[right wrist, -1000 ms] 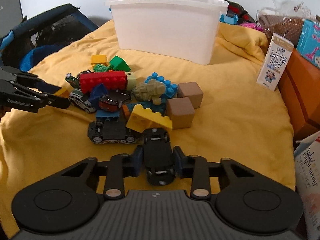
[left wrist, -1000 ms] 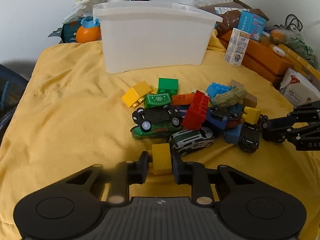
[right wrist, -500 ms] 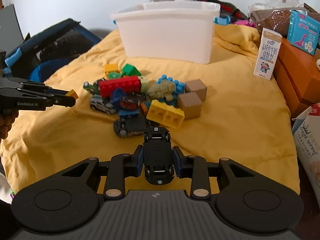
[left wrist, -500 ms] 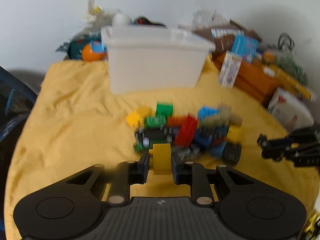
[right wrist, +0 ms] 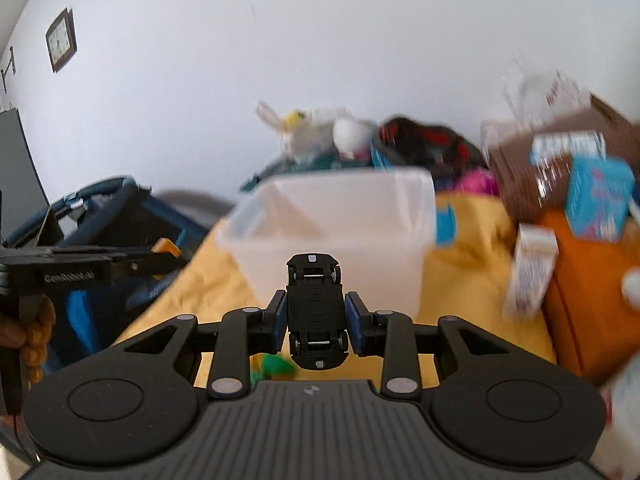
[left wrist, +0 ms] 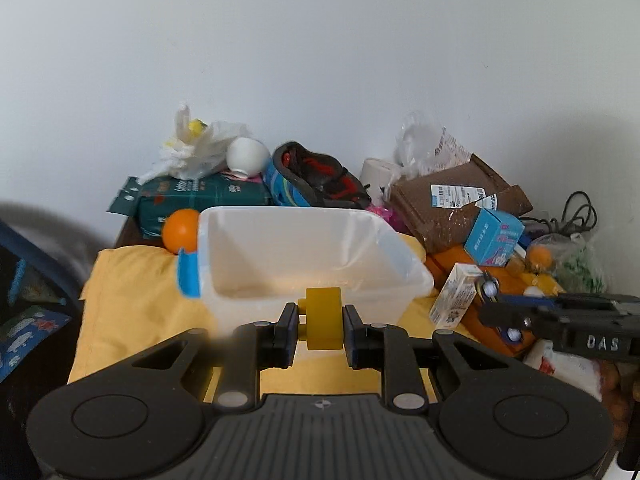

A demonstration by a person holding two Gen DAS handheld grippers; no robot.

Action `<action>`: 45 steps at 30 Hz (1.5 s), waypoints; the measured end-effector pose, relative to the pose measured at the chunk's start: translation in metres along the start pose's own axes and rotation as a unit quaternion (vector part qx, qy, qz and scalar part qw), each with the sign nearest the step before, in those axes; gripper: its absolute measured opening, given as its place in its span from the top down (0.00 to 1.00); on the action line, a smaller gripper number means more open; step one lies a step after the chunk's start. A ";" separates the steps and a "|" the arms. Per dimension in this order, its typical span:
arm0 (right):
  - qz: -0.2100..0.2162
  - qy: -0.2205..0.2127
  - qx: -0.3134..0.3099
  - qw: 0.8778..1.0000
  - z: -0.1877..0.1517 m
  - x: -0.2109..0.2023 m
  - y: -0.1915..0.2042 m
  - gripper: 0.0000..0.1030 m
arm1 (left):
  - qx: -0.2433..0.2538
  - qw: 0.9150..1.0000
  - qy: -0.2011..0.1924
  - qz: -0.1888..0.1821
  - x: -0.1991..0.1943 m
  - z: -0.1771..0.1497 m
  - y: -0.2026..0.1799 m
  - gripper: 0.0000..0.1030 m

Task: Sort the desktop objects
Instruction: 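Carry both items over the white bin and open both tools to drop them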

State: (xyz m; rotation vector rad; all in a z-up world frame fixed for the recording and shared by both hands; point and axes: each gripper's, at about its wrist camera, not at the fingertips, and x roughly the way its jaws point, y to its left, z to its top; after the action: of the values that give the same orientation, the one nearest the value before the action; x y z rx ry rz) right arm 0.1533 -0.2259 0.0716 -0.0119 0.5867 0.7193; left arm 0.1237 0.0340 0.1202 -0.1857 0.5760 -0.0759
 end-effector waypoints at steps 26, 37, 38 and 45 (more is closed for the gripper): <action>-0.049 0.108 0.044 0.992 0.087 0.130 -0.041 0.67 | -0.032 0.992 0.115 0.041 0.121 0.071 0.034 0.75; -0.053 0.091 0.027 0.994 0.084 0.141 -0.040 0.28 | -0.039 0.994 0.081 0.062 0.112 0.049 0.041 0.40; -0.048 0.084 0.028 0.995 0.081 0.135 -0.040 0.30 | -0.046 0.995 0.071 0.055 0.102 0.043 0.043 0.40; -0.003 0.042 -0.006 0.999 0.012 0.066 -0.009 0.32 | -0.018 0.998 0.046 0.025 0.021 -0.059 0.030 0.40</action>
State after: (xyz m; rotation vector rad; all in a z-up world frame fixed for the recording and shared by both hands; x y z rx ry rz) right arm 0.2047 -0.1896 0.0467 -0.0565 0.6628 0.7191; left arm 0.1096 0.0516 0.0541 -0.2034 0.6737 -0.0259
